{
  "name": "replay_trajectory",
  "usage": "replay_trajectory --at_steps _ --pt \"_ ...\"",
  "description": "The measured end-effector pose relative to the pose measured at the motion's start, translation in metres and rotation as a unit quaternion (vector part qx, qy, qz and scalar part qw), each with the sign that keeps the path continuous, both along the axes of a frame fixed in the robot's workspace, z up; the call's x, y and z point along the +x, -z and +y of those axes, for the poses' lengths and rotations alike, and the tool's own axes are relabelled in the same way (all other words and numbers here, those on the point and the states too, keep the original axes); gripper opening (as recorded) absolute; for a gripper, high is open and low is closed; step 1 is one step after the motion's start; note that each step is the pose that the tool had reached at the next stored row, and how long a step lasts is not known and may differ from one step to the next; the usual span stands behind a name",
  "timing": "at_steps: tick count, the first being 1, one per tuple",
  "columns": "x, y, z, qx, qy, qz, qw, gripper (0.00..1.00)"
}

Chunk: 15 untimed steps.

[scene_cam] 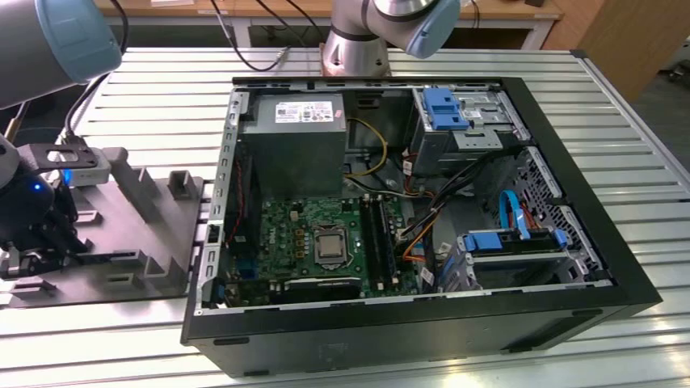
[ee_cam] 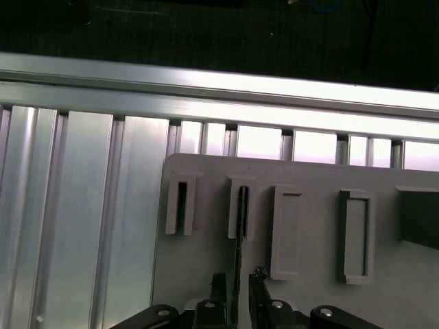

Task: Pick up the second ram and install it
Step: 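Pick up the second ram and move it above second insertion slot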

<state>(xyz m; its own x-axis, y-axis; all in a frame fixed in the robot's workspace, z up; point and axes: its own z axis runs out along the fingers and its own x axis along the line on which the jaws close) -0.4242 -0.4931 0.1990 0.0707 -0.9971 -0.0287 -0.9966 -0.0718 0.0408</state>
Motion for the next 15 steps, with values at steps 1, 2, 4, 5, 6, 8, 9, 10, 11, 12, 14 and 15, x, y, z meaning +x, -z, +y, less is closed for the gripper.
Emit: replay_trajectory --at_steps 1,2,4,5,6,8,9,10,11,12,14,15 --pt "0.0001 0.0000 0.0002 0.0000 0.000 0.0000 1.0000 0.27" --pt "0.0000 -0.0001 0.0004 0.0000 0.000 0.0001 1.0000 0.27" --pt "0.0000 0.0000 0.0005 0.0000 0.000 0.0000 1.0000 0.27" --pt "-0.0001 -0.0002 0.0005 0.0000 0.000 0.0001 1.0000 0.27" --pt "0.0000 -0.0005 0.0005 -0.0001 0.000 0.0002 1.0000 0.27" --pt "0.0003 -0.0017 0.0006 0.0000 0.000 0.0002 1.0000 0.27" --pt "0.0004 -0.0023 0.0006 0.0000 0.000 0.0002 1.0000 0.27" --pt "0.0005 -0.0023 0.0005 0.0001 0.000 0.0002 1.0000 0.27" --pt "0.0004 -0.0024 0.0005 0.0000 0.000 0.0002 1.0000 0.27" --pt "0.0004 -0.0024 0.0005 0.0000 0.000 0.0002 1.0000 0.27" --pt "0.0005 -0.0025 0.0000 -0.0001 0.000 0.0003 1.0000 0.27" --pt "0.0005 -0.0025 -0.0003 0.0000 0.000 0.0003 1.0000 0.27"
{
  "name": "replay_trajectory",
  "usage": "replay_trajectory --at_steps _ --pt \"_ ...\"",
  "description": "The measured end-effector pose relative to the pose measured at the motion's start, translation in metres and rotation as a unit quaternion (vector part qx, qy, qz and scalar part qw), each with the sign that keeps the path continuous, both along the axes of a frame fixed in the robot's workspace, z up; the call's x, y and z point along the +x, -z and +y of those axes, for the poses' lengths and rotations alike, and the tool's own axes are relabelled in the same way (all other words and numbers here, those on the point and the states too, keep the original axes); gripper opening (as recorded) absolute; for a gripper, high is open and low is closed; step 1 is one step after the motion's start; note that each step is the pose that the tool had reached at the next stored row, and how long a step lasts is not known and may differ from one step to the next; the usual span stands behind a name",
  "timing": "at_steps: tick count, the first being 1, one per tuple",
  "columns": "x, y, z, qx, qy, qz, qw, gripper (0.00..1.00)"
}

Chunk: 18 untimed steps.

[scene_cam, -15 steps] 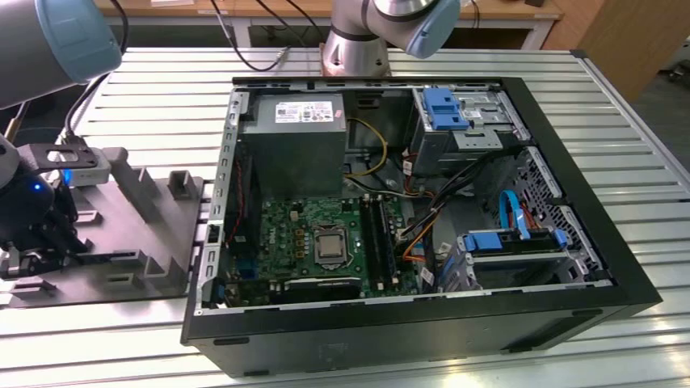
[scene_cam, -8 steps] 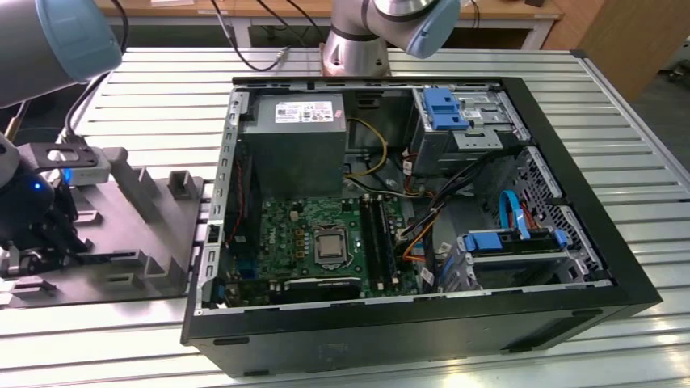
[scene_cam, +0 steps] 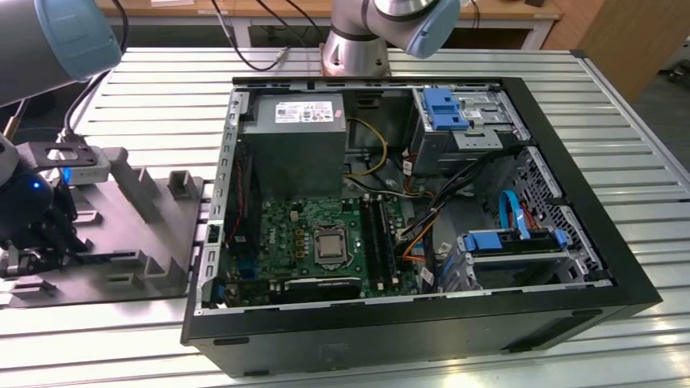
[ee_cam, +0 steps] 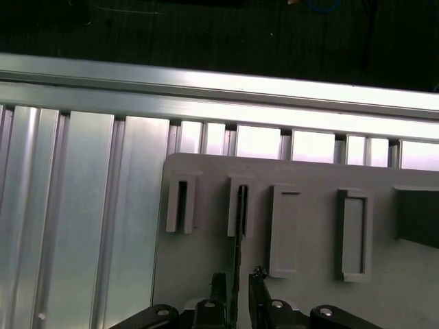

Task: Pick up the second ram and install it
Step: 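Pick up the second ram and move it above second insertion slot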

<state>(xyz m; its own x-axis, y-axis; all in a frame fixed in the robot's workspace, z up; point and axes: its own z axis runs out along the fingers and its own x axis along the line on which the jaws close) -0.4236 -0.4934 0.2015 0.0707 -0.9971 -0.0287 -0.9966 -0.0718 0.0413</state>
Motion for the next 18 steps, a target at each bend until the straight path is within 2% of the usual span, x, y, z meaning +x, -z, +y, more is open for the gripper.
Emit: replay_trajectory --at_steps 14,17,18 --pt "0.0019 0.0004 -0.0003 0.0000 0.000 0.0000 1.0000 0.27" --pt "0.0020 0.0004 -0.0003 0.0000 0.000 0.0000 1.0000 0.25" --pt "0.0020 0.0004 -0.0003 0.0000 0.000 0.0000 1.0000 0.19"
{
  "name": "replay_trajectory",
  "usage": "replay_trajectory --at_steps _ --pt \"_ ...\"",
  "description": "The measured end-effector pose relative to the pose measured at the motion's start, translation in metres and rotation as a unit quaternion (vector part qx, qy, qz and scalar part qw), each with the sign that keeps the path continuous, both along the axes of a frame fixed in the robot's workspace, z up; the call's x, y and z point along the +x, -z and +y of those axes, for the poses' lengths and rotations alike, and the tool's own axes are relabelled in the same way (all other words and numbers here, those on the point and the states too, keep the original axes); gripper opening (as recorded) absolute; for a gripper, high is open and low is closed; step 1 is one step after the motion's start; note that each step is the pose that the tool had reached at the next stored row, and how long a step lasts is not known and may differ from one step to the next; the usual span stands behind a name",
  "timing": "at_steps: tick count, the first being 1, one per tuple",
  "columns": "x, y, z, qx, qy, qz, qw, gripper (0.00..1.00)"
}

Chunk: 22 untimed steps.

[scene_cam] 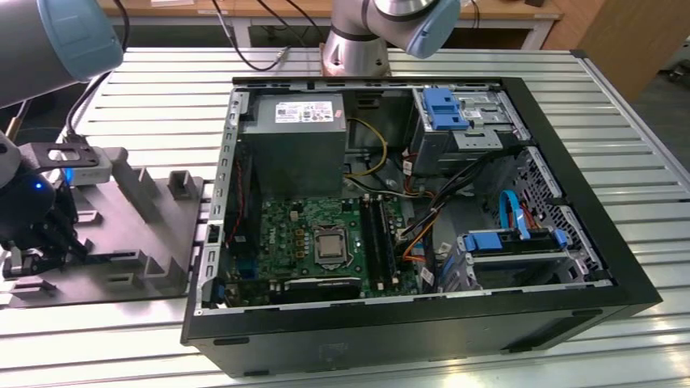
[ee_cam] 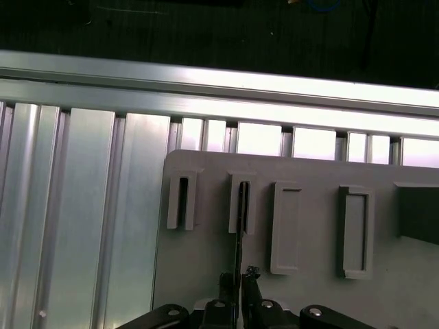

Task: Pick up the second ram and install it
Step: 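Pick up the second ram and move it above second insertion slot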

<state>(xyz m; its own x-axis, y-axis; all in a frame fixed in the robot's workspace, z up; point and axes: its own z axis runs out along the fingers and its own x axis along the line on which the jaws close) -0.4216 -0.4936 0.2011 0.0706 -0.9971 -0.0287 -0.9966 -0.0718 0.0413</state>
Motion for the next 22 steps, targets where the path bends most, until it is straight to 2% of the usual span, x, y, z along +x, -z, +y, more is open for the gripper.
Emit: replay_trajectory --at_steps 22 --pt "0.0000 0.0013 -0.0005 0.0007 0.000 0.0000 1.0000 0.17"
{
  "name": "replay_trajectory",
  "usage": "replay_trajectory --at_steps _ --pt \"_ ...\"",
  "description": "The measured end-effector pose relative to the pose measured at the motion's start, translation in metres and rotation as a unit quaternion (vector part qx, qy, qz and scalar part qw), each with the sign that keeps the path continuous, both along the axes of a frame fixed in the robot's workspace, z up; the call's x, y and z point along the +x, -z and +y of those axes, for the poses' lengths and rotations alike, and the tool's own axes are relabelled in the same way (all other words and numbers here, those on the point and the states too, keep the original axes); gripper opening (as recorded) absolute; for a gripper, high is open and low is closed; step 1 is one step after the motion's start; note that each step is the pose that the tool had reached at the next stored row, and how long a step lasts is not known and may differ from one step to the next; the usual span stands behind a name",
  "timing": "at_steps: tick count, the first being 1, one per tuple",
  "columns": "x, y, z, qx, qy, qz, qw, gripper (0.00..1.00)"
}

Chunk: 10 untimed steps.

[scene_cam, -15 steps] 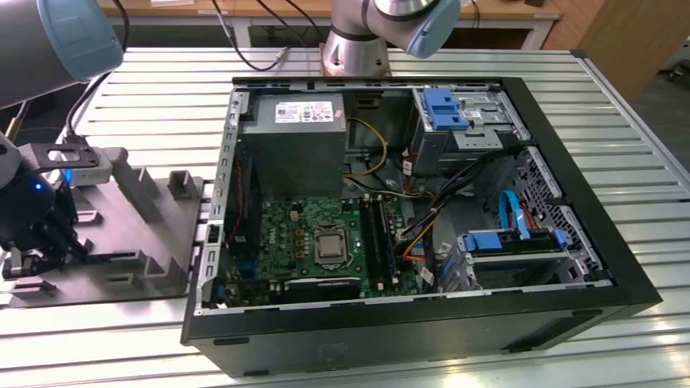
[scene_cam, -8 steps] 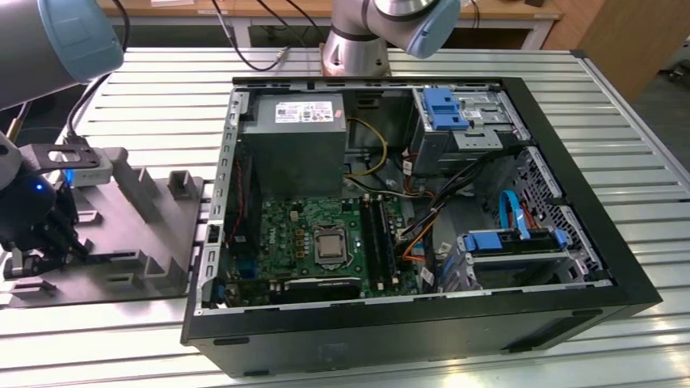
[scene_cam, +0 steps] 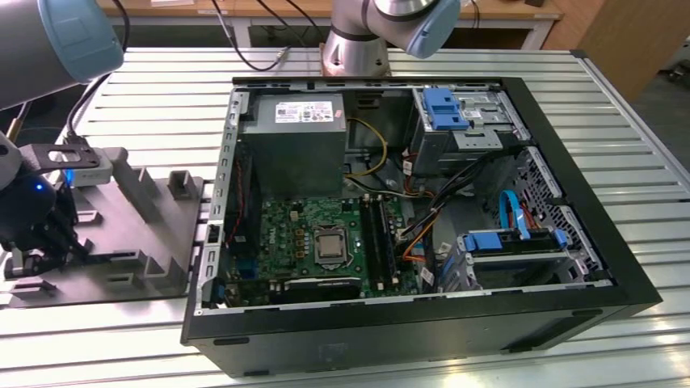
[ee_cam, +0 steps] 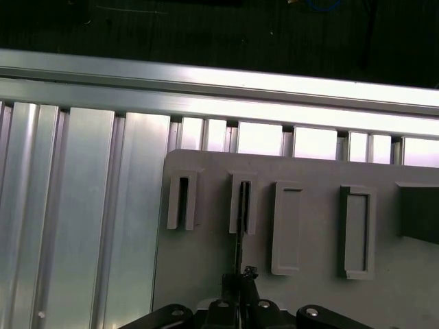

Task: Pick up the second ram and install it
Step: 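Pick up the second ram and move it above second insertion slot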

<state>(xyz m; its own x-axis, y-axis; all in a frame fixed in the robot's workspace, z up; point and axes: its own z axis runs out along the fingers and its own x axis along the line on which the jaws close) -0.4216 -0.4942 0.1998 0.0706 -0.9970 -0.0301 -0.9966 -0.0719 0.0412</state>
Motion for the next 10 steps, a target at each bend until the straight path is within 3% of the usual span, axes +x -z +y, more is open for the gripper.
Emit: replay_trajectory --at_steps 1,10 --pt "0.0000 0.0000 0.0000 0.0001 0.000 0.0000 1.0000 0.12" --pt "0.0000 0.0001 0.0000 0.0002 0.002 0.0000 1.0000 0.12"
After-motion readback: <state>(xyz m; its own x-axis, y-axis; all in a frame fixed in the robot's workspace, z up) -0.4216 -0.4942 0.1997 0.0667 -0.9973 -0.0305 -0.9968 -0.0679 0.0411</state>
